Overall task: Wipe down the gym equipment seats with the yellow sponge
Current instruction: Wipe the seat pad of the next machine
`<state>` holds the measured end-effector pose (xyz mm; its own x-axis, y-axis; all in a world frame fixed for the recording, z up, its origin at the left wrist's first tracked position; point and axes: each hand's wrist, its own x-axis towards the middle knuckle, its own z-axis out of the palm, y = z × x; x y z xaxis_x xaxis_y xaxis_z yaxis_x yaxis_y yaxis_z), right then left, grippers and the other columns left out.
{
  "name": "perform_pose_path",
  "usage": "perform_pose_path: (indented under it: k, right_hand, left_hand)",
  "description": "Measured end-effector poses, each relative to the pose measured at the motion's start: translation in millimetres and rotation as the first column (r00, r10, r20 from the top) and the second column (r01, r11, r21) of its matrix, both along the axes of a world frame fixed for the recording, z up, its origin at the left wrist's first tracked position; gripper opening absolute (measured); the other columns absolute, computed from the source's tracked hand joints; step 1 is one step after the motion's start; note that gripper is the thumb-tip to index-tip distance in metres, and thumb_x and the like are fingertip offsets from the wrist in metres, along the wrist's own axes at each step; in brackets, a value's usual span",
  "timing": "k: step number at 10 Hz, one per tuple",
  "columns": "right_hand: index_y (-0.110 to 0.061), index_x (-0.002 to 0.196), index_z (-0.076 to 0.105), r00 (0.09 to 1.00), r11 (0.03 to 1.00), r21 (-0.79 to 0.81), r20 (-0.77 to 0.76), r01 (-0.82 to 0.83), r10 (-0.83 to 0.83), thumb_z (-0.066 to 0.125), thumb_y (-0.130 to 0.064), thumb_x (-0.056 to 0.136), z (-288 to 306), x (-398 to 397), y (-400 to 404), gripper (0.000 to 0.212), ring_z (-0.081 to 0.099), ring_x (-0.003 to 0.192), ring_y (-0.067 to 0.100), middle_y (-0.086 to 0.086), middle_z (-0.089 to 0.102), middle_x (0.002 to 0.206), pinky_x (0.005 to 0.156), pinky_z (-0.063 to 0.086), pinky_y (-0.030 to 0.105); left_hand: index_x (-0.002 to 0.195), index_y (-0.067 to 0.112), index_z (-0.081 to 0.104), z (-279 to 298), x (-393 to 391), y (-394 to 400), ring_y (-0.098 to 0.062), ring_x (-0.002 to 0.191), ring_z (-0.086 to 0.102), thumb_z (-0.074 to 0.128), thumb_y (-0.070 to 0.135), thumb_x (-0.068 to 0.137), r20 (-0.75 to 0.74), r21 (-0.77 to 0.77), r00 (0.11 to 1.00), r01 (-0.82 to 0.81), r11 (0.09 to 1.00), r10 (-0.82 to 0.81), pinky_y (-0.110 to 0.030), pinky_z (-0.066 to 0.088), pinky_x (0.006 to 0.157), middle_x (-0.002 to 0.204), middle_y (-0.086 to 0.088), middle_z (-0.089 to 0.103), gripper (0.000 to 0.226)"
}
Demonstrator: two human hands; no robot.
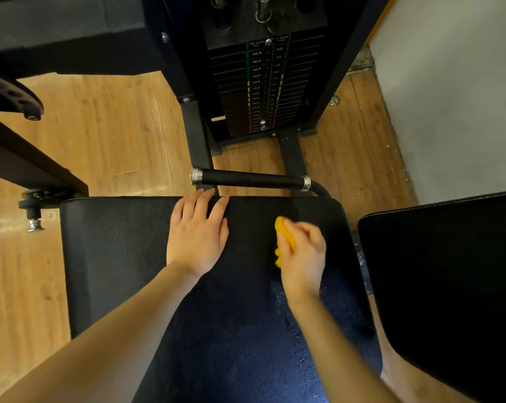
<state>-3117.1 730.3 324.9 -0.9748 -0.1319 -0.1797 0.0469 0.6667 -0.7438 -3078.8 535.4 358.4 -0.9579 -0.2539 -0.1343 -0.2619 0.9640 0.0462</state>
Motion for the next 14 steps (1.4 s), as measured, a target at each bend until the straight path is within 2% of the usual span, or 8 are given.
perform_pose_path:
  k: [3,5,7,10,11,12,13,14]
  right_hand:
    - [-0.02,0.116,0.068,0.999,0.999,0.001,-0.005,0.04,-0.04,0.065,-0.017,0.09,-3,-2,5,0.027,0.06,0.093,0.03,-0.004,0.048,0.116,0.064,0.057,0.027]
    - [-0.017,0.122,0.065,0.993,0.987,0.111,0.01,0.114,-0.116,0.062,-0.024,0.093,-1,-70,-19,0.031,0.052,0.11,0.022,0.002,0.052,0.121,0.094,0.045,0.031]
    - [-0.022,0.114,0.068,0.999,1.0,0.024,-0.039,0.013,-0.012,0.06,-0.024,0.091,-7,-33,3,0.025,0.06,0.097,0.026,-0.004,0.051,0.117,0.074,0.057,0.036]
    - [-0.019,0.125,0.063,0.997,0.994,0.078,-0.02,0.071,-0.07,0.063,-0.018,0.091,7,-3,19,0.034,0.059,0.104,0.025,-0.002,0.05,0.122,0.082,0.056,0.043]
    - [-0.016,0.125,0.062,0.994,0.992,0.051,-0.022,0.112,-0.111,0.062,-0.015,0.091,11,-39,7,0.034,0.059,0.096,0.014,0.0,0.051,0.122,0.086,0.054,0.028]
    - [-0.012,0.124,0.063,0.995,0.993,0.072,0.021,0.097,-0.099,0.062,-0.016,0.093,19,-74,-2,0.031,0.053,0.094,0.004,0.001,0.05,0.125,0.076,0.035,-0.003]
    - [-0.015,0.123,0.063,0.994,0.989,0.134,0.083,0.058,-0.07,0.064,-0.024,0.091,11,-85,-5,0.033,0.051,0.112,0.015,0.0,0.05,0.125,0.085,0.036,0.012]
    - [-0.016,0.12,0.064,0.995,0.996,0.067,0.074,0.057,-0.062,0.065,-0.017,0.09,2,-70,3,0.029,0.055,0.109,0.02,-0.001,0.049,0.122,0.088,0.05,0.027]
  left_hand:
    - [0.136,0.017,0.05,0,-1,0,-0.031,0.129,0.042,0.038,0.033,0.097,0.016,-0.004,1.0,0.001,1.0,-0.001,-0.045,0.027,0.111,0.136,-0.011,0.05,0.044]
    - [0.136,0.017,0.05,-1,-1,0,-0.031,0.128,0.042,0.04,0.032,0.096,0.02,-0.017,1.0,0.001,1.0,-0.001,-0.046,0.026,0.11,0.136,-0.011,0.051,0.044]
    - [0.135,0.016,0.051,0,-1,1,-0.032,0.128,0.042,0.041,0.032,0.096,0.007,-0.01,1.0,0.002,1.0,-0.002,-0.046,0.026,0.111,0.135,-0.011,0.051,0.044]
    - [0.136,0.016,0.05,1,-1,1,-0.031,0.13,0.041,0.039,0.034,0.097,0.024,0.001,1.0,-0.004,1.0,0.004,-0.046,0.026,0.111,0.137,-0.011,0.05,0.044]
    - [0.136,0.016,0.051,1,-2,1,-0.032,0.129,0.042,0.04,0.033,0.096,0.018,0.002,1.0,-0.001,1.0,0.001,-0.046,0.026,0.111,0.136,-0.012,0.05,0.044]
    - [0.136,0.016,0.051,1,-2,1,-0.032,0.129,0.042,0.041,0.033,0.096,0.015,-0.002,1.0,-0.001,1.0,0.001,-0.046,0.027,0.11,0.136,-0.012,0.051,0.044]
    - [0.135,0.016,0.051,1,-1,1,-0.032,0.129,0.042,0.042,0.032,0.096,0.009,0.0,1.0,-0.001,1.0,0.001,-0.047,0.027,0.11,0.135,-0.012,0.051,0.044]
    - [0.135,0.016,0.051,1,-2,1,-0.032,0.129,0.042,0.041,0.032,0.095,0.007,0.002,1.0,-0.002,1.0,0.002,-0.046,0.026,0.111,0.135,-0.012,0.051,0.044]
